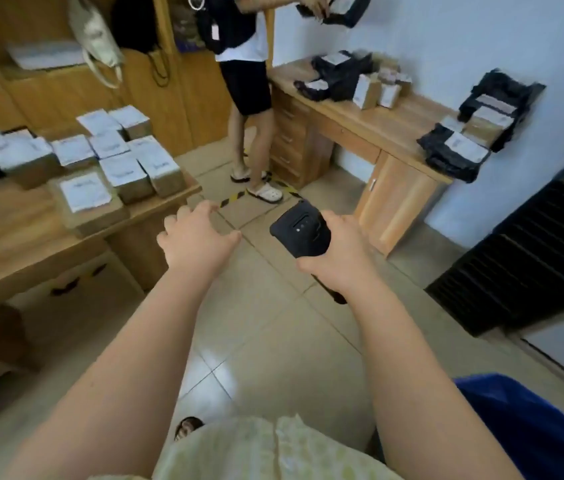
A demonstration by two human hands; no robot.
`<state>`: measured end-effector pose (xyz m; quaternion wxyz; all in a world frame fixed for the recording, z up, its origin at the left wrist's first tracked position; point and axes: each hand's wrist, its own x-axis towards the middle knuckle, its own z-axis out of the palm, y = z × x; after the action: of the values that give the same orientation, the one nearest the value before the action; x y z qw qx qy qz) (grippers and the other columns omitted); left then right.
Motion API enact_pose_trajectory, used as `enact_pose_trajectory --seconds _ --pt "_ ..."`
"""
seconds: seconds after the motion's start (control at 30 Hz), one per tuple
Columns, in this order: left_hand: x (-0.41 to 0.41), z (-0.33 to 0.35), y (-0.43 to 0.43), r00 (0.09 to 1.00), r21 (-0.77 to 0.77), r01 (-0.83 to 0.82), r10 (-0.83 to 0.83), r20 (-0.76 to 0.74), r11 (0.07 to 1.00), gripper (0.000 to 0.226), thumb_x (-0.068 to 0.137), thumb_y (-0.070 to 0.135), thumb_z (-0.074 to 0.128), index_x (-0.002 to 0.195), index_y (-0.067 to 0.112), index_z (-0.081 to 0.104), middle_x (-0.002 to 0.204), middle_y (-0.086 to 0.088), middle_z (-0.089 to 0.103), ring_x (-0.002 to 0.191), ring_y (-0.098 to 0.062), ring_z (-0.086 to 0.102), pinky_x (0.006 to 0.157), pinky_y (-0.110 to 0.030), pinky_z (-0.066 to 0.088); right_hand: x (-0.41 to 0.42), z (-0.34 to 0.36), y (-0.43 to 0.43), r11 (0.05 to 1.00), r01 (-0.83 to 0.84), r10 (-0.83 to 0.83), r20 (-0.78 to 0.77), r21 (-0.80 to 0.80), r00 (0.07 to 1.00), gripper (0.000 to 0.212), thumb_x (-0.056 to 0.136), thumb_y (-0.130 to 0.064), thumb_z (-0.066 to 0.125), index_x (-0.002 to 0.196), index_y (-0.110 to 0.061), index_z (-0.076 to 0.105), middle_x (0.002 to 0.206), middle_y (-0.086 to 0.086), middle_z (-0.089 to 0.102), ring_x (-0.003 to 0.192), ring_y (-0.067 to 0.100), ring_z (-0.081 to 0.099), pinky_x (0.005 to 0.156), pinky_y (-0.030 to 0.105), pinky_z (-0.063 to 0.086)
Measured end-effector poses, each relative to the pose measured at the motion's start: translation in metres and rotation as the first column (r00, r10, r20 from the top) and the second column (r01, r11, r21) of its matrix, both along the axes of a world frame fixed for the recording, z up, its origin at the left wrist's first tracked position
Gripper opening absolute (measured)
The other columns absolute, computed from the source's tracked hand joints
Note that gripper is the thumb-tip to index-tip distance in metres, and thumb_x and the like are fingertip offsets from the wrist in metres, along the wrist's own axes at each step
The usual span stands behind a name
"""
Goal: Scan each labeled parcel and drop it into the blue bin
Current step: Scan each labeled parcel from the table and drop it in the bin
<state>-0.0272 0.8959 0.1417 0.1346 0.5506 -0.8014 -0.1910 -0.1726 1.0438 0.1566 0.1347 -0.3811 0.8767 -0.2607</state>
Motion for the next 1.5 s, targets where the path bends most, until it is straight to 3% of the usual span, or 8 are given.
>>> enact_pose_trajectory --seconds 0.13,0.33,0.5,0.6,0.8,0.97,1.23,1.5 --pt "0.105 0.002 -0.092 0.986 0.007 -0.164 0.164 -0.030 0.987 0.057 0.084 0.053 0.067 0.135 0.036 0.050 0.138 -0.007 0.049 0.128 -0.035 0.040 0.103 -0.049 0.035 0.068 -0.001 -0.114 0.989 -0.148 0.148 0.005 -0.022 0.989 0.068 0.047 -0.048 0.071 0.111 -0.031 0.056 0.109 -0.002 0.057 0.106 0.027 0.055 0.089 0.045 0.051" --pt "0.235 -0.014 -0.191 0.937 0.077 -0.331 0.337 -0.095 0.940 0.056 0.082 0.053 0.070 0.133 0.041 0.051 0.138 -0.005 0.052 0.131 -0.034 0.040 0.106 -0.051 0.039 0.169 -0.014 -0.252 0.910 -0.414 0.414 -0.007 -0.023 0.910 0.069 0.062 -0.040 0.085 0.122 -0.032 0.054 0.116 -0.001 0.051 0.114 0.025 0.050 0.091 0.040 0.046" --pt "0.303 -0.027 -0.234 0.881 0.164 -0.471 0.473 0.029 0.867 0.059 0.080 0.056 0.070 0.134 0.040 0.050 0.134 -0.005 0.055 0.130 -0.032 0.041 0.104 -0.051 0.038 0.229 -0.026 -0.324 0.850 -0.526 0.525 0.048 0.020 0.850 0.065 0.063 -0.035 0.084 0.120 -0.033 0.054 0.110 -0.003 0.047 0.112 0.025 0.048 0.095 0.046 0.046" --pt "0.325 -0.036 -0.254 0.838 0.161 -0.540 0.545 0.014 0.826 0.059 0.081 0.053 0.069 0.135 0.039 0.049 0.133 -0.007 0.054 0.128 -0.033 0.041 0.102 -0.050 0.038 0.250 -0.035 -0.360 0.828 -0.559 0.556 0.070 0.041 0.828 0.062 0.062 -0.035 0.083 0.116 -0.034 0.053 0.111 -0.004 0.048 0.112 0.025 0.049 0.095 0.046 0.046" --pt "0.337 -0.055 -0.288 0.796 0.245 -0.590 0.605 0.017 0.769 0.064 0.082 0.056 0.069 0.138 0.036 0.046 0.137 -0.006 0.049 0.129 -0.033 0.039 0.103 -0.048 0.038 0.270 -0.060 -0.423 0.770 -0.624 0.618 0.088 0.132 0.781 0.059 0.063 -0.036 0.082 0.113 -0.031 0.053 0.110 -0.004 0.048 0.111 0.023 0.045 0.088 0.040 0.045" --pt "0.320 -0.067 -0.333 0.794 0.271 -0.596 0.606 0.056 0.756 0.068 0.082 0.054 0.069 0.141 0.036 0.041 0.139 -0.006 0.049 0.131 -0.031 0.038 0.104 -0.047 0.036 0.256 -0.078 -0.488 0.741 -0.651 0.648 0.077 0.164 0.758 0.054 0.059 -0.040 0.081 0.105 -0.030 0.054 0.105 -0.004 0.054 0.099 0.023 0.053 0.081 0.038 0.050" --pt "0.277 -0.083 -0.440 0.762 0.317 -0.632 0.641 0.090 0.707 0.070 0.082 0.052 0.070 0.143 0.033 0.040 0.142 -0.008 0.046 0.133 -0.033 0.036 0.106 -0.049 0.035 0.209 -0.095 -0.606 0.691 -0.688 0.688 0.090 0.221 0.720 0.062 0.064 -0.033 0.081 0.118 -0.030 0.052 0.113 -0.001 0.048 0.108 0.025 0.046 0.086 0.041 0.047" --pt "0.249 -0.093 -0.532 0.821 0.286 -0.563 0.566 0.081 0.775 0.076 0.081 0.047 0.074 0.146 0.038 0.035 0.147 -0.003 0.040 0.137 -0.033 0.030 0.109 -0.049 0.033 0.194 -0.105 -0.711 0.671 -0.698 0.703 0.084 0.248 0.706 0.063 0.063 -0.037 0.081 0.118 -0.027 0.051 0.113 0.003 0.048 0.108 0.029 0.049 0.089 0.047 0.048"
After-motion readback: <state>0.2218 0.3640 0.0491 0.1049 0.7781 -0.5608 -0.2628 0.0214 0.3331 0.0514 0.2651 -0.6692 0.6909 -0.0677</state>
